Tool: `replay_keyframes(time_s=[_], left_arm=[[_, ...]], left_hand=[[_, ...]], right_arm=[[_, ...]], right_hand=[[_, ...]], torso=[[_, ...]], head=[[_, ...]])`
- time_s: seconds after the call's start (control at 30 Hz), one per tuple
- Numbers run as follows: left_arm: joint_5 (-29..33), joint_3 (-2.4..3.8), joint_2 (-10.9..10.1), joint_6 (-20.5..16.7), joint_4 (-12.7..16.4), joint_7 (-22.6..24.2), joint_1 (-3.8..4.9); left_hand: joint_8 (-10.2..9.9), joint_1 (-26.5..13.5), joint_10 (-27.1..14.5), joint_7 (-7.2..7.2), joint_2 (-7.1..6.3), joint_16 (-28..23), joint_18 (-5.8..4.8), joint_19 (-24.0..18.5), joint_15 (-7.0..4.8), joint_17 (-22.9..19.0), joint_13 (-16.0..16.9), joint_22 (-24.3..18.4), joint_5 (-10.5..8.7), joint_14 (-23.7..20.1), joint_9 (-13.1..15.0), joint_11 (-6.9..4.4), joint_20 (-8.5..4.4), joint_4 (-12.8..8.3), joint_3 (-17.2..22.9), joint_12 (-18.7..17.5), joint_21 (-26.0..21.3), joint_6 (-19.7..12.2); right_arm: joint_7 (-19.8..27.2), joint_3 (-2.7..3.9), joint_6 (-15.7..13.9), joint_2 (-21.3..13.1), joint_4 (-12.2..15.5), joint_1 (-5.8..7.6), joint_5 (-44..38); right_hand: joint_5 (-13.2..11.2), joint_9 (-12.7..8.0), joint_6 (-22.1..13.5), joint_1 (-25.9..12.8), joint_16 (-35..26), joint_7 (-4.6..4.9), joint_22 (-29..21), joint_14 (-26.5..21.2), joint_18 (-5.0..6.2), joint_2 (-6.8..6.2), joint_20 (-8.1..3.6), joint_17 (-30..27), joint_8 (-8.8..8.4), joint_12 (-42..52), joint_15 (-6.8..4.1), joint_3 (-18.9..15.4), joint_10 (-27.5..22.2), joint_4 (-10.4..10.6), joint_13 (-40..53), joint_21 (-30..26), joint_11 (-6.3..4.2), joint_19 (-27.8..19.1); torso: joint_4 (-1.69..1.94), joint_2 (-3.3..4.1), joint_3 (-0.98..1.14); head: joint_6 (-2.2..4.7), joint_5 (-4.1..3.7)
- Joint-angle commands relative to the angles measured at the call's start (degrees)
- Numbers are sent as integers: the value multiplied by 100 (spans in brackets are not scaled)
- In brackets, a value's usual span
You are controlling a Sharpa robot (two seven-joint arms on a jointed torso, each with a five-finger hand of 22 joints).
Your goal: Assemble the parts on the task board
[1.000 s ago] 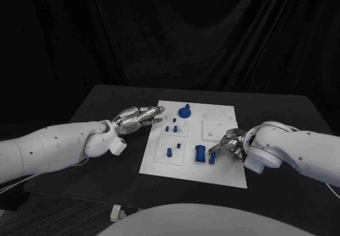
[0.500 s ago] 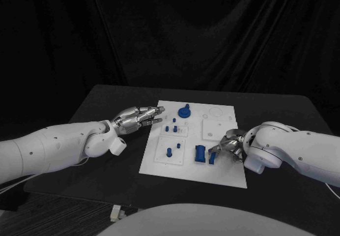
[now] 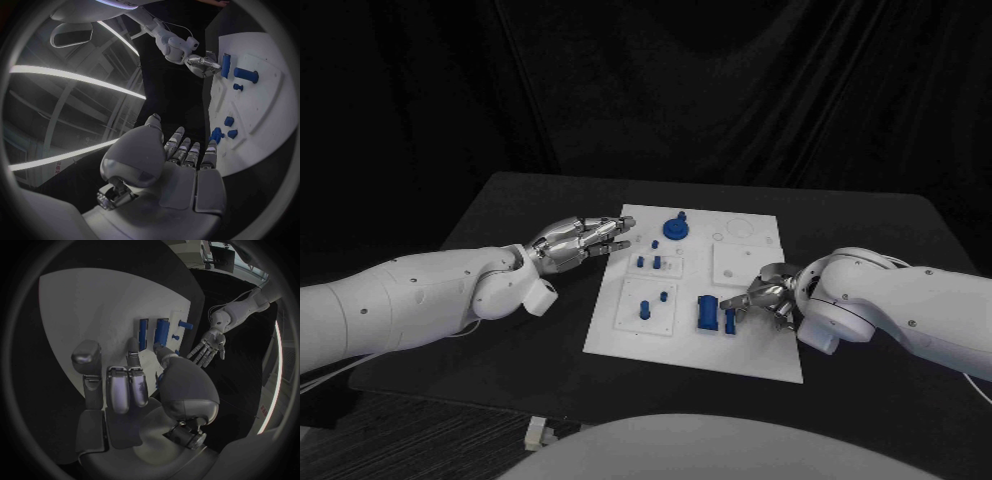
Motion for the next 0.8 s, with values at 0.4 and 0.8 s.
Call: replay_keyframes(time_s=[0.4, 0.8], left_arm=[[30, 5, -32, 56, 31, 103, -12], [31, 6, -96, -31, 116, 196, -11]], left_hand=[[88, 87, 4, 16, 33, 15, -116, 35, 32, 2, 8, 75, 83, 33, 87, 30, 10, -74, 265, 96, 46, 77], [97, 95, 10, 21, 25, 20, -115, 45, 33, 4, 10, 90, 90, 38, 91, 35, 16, -87, 269, 108, 54, 99]], right_arm=[[2, 4, -301, -253, 200, 16, -25], [274, 5, -894, -854, 790, 669, 16]], right_hand=[[-189, -12, 81, -89, 27, -33, 703, 603, 34, -133, -7, 1403, 239, 114, -42, -272, 607, 470, 1578, -147, -76, 39], [631, 192, 162, -485, 40, -121, 753, 608, 1, 249, -72, 1417, 548, 114, -112, -1228, 607, 1263, 1578, 77, -155, 125]], torso=[[1, 0, 0], [-6, -5, 2]], head=[[-1, 46], [-1, -2]])
